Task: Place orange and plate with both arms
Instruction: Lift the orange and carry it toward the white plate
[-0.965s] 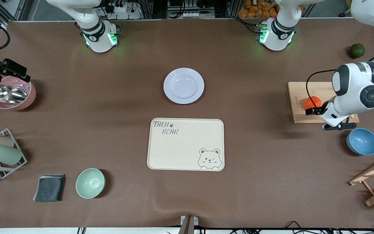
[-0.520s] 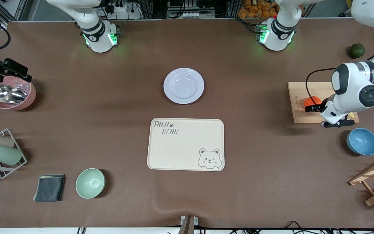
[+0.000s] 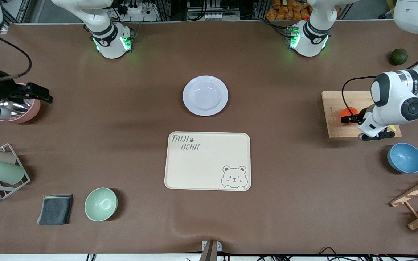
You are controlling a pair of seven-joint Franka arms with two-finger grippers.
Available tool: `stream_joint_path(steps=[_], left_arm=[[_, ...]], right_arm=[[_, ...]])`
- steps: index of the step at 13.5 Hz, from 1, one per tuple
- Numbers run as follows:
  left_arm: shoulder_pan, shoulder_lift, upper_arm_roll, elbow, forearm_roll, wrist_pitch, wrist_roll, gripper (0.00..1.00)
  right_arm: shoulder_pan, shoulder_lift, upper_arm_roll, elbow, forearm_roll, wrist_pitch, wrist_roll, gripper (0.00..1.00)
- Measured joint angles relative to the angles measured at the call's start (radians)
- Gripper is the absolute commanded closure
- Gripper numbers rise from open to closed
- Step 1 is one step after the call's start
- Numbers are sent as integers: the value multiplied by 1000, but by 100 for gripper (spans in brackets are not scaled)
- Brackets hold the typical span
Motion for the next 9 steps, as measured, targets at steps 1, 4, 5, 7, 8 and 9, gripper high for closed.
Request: stream_joint_path(steps=[1,4,5,7,8,9], left_arm=[[0,2,0,-3,0,0,0,0],[9,14,0,-11,0,8,0,0],[12,20,0,-14,0,12,0,15],[15,28,0,-19,0,19,0,44],[16,28,0,-21,0,22,0,62],[16,27,0,-21,2,21,0,81]], right_arm=[[-1,10,-1,-5,0,-2,-18,0],[-3,14,-2,-17,0,-23,-50,0],[-3,13,-2,-20,0,-27,-52,0],[-4,13,-2,-33,1,-30,-54,0],[-6,13,-2,-44,9,-32,-54,0],[-12,13,-4,-59,30,-37,-54,0]])
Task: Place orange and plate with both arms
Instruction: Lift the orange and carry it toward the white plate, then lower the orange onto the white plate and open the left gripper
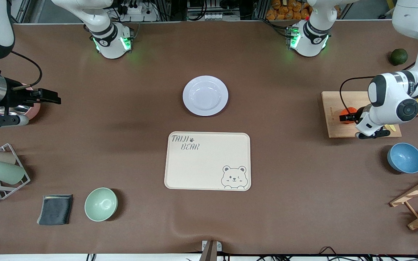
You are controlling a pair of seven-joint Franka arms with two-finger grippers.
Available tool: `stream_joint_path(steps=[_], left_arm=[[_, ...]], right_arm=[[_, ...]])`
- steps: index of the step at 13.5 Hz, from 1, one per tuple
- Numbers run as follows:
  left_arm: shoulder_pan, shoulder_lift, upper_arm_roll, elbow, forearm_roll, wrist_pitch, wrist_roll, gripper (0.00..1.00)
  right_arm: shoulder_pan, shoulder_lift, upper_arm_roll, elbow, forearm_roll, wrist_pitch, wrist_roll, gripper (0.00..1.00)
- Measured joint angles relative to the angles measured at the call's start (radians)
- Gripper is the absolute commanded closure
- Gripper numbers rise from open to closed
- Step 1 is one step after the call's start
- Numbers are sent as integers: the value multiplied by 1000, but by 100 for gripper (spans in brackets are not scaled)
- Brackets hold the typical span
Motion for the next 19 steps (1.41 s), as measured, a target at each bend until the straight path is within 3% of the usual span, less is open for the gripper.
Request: stream_joint_path(steps=[2,7,12,16,19], left_arm=[[0,0,0,0,0,0,0,97],[-39,-8,-56,49,1,-3,-48,98],[-56,-46,-277,265,-2,-170,-239,98],[-91,-38,-532,399,-10,-294,-644,100],[-218,-4,-572,427,-18,-305,-874,100]], right_arm=[[-19,-2,-6,-43,40,-2,0,0],[-36,-31,-10,-138,57,93,-6,0],[-36,-120,-10,-314,95,218,-6,0],[-36,-206,-9,-505,137,374,-6,0],[-36,-236,-7,-579,218,389,-6,0]])
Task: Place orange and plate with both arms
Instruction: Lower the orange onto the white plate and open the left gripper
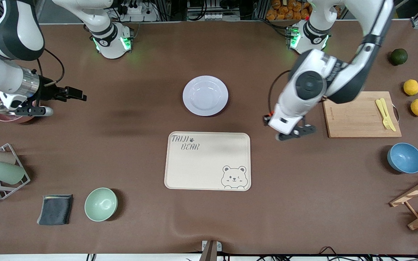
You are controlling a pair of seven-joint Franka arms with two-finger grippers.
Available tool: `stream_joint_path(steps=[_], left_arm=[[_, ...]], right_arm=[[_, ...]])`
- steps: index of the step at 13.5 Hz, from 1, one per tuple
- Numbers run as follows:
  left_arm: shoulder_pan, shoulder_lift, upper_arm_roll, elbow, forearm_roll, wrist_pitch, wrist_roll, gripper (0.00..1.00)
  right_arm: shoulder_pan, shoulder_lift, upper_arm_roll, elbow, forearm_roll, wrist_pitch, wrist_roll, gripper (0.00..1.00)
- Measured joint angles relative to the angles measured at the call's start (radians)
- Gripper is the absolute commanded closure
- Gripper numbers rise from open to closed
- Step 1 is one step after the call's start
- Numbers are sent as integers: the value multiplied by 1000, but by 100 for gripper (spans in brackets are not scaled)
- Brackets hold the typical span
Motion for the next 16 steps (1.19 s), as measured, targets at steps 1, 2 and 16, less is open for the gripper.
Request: stream_joint_path(steps=[1,2,16], left_arm=[[-41,13,0,3,-11,0,-59,100],[-77,26,0,7,-22,0,-110,100],[-318,192,1,30,-53,159,-481,100]], right_arm=[[0,-5,1,-19,37,2,0,0],[0,-6,1,-31,56,5,0,0],[-3,51,-3,-101,295,-52,0,0]])
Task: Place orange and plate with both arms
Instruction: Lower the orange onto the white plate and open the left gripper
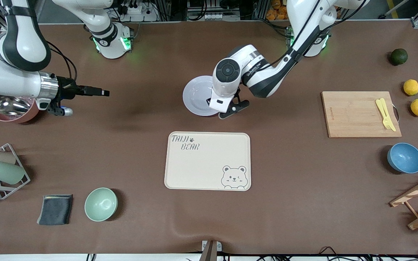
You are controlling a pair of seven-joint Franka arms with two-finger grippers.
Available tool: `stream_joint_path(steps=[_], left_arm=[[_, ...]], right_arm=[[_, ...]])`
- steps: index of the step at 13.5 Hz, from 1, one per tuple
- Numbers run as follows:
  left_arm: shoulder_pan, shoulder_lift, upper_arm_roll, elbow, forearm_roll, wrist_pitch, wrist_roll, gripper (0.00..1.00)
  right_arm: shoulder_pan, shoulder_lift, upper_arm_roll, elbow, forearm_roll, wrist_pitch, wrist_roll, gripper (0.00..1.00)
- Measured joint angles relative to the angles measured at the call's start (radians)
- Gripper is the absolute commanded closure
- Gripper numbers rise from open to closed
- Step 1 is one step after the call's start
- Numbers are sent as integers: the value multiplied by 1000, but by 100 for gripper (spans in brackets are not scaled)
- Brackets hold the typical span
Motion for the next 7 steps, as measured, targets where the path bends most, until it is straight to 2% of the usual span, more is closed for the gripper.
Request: stream_joint_path(steps=[4,7], left_arm=[[-61,34,0,3,0,39,-97,94],[-115,90,1,3,0,88,-141,94]], right_arm=[[-15,49,0,-1,19,-34,0,0],[-15,84,0,-1,59,-45,-3,0]])
